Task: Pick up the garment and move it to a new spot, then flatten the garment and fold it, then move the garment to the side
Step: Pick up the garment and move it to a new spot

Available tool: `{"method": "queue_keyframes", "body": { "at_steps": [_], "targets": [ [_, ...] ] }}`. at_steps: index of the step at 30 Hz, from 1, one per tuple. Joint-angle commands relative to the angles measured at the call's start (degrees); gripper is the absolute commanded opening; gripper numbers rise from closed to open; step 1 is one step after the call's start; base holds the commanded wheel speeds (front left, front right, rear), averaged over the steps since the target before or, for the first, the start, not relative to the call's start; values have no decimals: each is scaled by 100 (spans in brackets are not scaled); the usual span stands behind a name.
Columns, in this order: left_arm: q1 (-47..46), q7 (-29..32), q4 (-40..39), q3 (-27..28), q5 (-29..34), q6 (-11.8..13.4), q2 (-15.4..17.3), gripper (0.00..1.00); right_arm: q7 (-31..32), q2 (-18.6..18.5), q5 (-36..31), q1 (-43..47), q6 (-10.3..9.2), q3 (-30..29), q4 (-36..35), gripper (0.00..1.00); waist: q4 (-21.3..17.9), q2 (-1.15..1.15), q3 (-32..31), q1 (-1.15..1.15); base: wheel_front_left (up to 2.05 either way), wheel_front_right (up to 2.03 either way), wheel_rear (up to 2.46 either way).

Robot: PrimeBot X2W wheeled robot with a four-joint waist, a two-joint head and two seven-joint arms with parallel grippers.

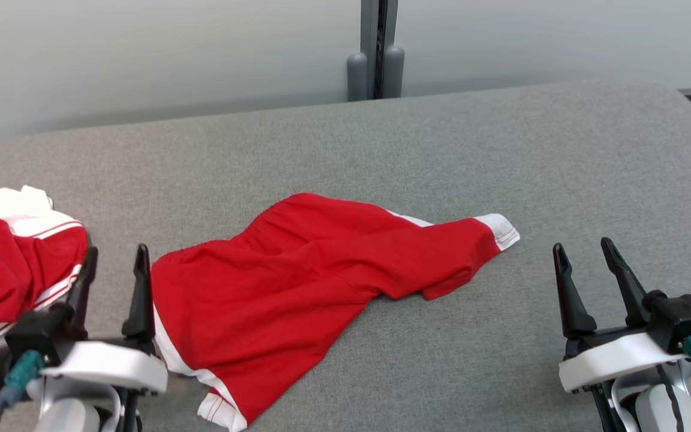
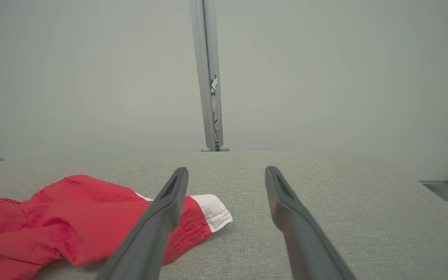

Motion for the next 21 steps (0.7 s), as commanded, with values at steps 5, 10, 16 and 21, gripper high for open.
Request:
{"method": "queue_keyframes", "body": {
  "at_steps": [5, 10, 16, 21],
  "targets": [
    [528, -17, -194, 66, 164, 83, -98, 100, -7, -103, 41, 271, 1, 43, 60, 100, -44, 0, -386, 0, 0, 0, 0],
    [829, -17, -224, 66, 225, 138, -112, 100, -7, -140, 84, 447, 1, 83, 114, 100, -45, 0, -612, 0, 0, 0, 0],
    [949, -16, -220, 59, 199, 151, -73, 100, -7, -169, 110, 488, 1, 101, 120, 100, -17, 0, -649, 0, 0, 0, 0],
    [966, 9, -237, 37, 179, 161, -60, 100, -7, -172, 133, 496, 1, 104, 109, 100, 13, 0, -636, 0, 0, 0, 0]
  ]
}}
